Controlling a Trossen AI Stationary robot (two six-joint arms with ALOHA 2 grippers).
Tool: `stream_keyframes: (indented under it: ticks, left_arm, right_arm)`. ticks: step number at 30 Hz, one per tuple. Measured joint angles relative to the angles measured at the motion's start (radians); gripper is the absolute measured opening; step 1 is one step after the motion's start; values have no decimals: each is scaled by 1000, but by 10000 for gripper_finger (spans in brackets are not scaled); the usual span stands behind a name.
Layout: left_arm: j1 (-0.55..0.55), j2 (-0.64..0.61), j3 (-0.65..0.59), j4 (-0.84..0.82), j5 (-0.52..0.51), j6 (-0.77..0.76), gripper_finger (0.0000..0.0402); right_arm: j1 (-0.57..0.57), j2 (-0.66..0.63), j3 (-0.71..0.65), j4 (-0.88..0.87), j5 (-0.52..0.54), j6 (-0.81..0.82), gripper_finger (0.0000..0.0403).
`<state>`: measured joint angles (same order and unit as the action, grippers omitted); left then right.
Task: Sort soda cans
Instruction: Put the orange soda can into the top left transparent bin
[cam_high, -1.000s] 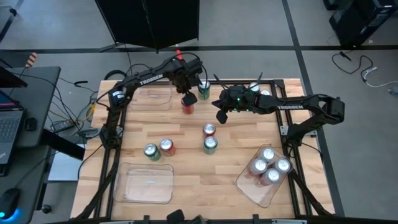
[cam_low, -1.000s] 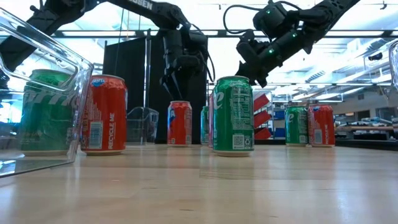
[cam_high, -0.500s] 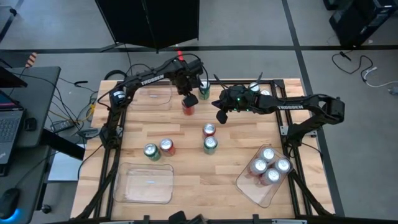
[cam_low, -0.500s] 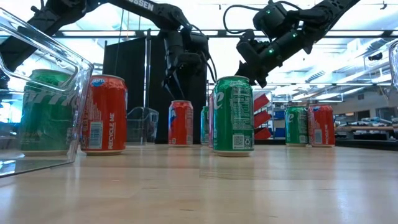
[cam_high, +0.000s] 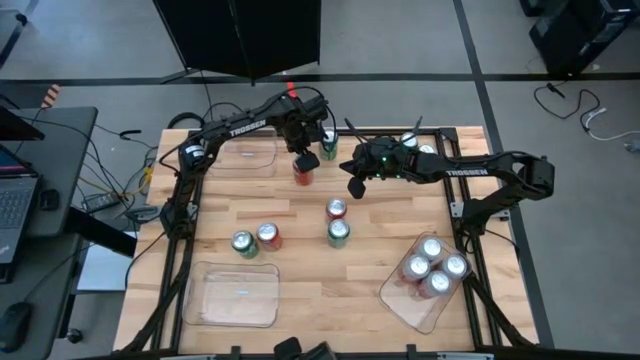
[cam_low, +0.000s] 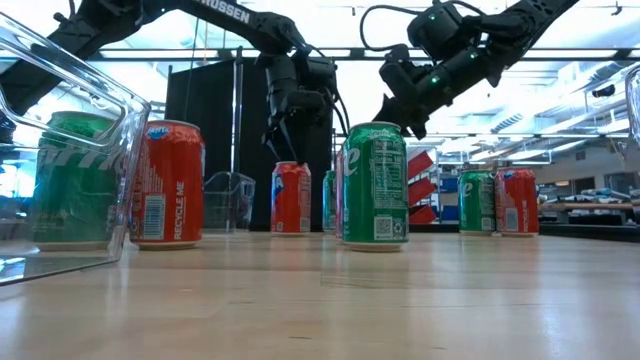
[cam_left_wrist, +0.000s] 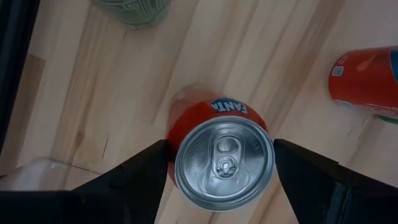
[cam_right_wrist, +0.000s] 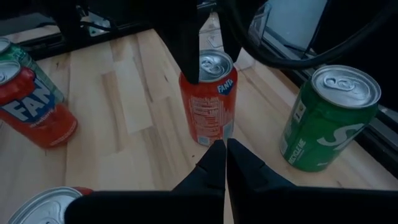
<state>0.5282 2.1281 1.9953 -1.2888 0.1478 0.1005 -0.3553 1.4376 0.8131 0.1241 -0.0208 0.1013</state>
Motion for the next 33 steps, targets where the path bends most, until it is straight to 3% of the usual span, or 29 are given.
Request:
stream_keyframes:
  ticks: [13,22,33]
  left_arm:
    - [0,3,-2,-1,-3,27,287]
    - [0,4,-3,-3,-11,31,287]
    - [-1,14,50,-63,4,49,285]
  right_arm:
    - [14,18,0,29,-44,9,5]
    - [18,114,0,80,-49,8,27]
    - [18,109,0,106,-52,8,49]
